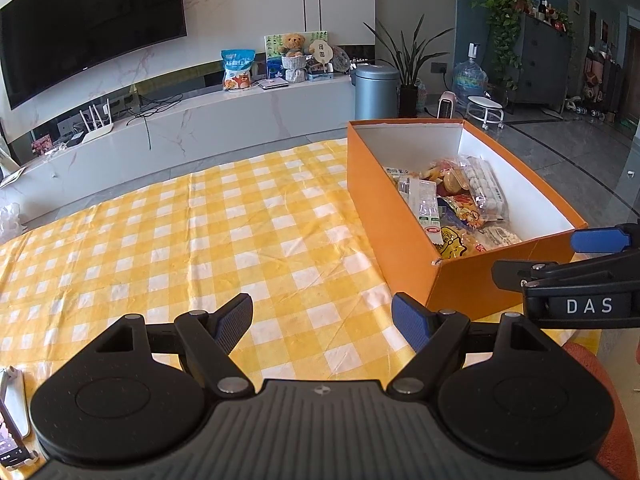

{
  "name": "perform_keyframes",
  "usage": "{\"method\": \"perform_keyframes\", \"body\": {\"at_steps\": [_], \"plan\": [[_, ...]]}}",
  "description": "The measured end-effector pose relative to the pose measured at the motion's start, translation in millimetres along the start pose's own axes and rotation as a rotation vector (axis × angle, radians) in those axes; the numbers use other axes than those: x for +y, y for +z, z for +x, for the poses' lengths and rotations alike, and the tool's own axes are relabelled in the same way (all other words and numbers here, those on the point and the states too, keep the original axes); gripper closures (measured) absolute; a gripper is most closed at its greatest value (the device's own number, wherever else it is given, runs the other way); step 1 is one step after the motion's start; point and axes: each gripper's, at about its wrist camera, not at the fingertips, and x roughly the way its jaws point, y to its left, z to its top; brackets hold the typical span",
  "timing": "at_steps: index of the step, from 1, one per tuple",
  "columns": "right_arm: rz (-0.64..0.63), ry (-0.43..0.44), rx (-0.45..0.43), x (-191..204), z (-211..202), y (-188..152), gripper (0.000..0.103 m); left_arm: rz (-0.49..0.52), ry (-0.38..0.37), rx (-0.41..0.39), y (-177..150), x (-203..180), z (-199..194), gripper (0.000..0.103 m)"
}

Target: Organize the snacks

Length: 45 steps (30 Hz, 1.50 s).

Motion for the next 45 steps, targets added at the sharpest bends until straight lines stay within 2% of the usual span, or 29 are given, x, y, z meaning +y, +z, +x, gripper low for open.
{"method": "perform_keyframes", "body": {"at_steps": [45], "plan": [[-0.024,-0.01,-0.016,8.0,-1.8,-6.1,0.013,-0.012,0.005,0.001,1.8,6.7,-7.3,0.01]]}}
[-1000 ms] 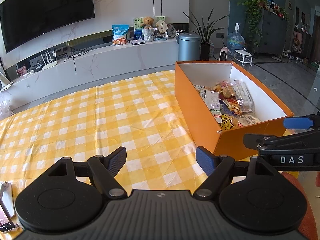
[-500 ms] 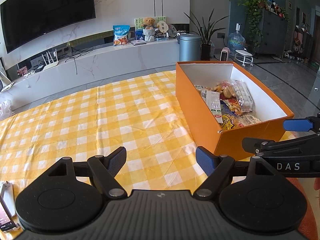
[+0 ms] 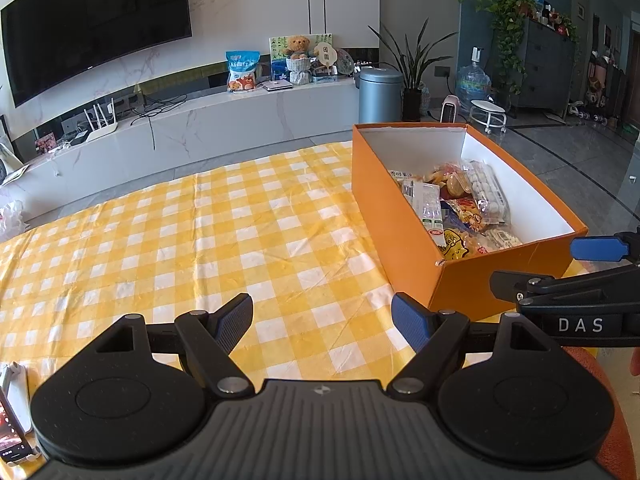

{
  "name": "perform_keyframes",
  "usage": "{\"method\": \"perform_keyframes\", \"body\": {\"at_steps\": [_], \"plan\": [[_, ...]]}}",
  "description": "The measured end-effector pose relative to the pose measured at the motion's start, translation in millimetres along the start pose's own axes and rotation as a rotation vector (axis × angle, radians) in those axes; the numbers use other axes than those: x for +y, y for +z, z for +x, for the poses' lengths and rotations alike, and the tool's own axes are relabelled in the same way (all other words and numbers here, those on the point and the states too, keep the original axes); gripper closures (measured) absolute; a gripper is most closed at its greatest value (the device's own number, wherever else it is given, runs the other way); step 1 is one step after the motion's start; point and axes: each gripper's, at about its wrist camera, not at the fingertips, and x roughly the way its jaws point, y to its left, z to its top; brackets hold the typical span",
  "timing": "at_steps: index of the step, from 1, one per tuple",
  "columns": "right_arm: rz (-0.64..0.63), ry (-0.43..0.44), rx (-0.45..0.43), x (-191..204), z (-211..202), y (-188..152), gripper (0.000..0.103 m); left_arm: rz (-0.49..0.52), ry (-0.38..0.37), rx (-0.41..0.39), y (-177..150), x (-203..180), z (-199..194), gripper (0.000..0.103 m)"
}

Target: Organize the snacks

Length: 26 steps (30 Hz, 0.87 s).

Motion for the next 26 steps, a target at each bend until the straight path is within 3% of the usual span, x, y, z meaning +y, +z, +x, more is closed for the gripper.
{"method": "perform_keyframes", "body": {"at_steps": [26], "plan": [[-0.007,0.007,0.013,2.8,2.6,-1.6,0.012,-0.035,-0.012,-0.006,0.8,2.9,-4.0,0.011]]}}
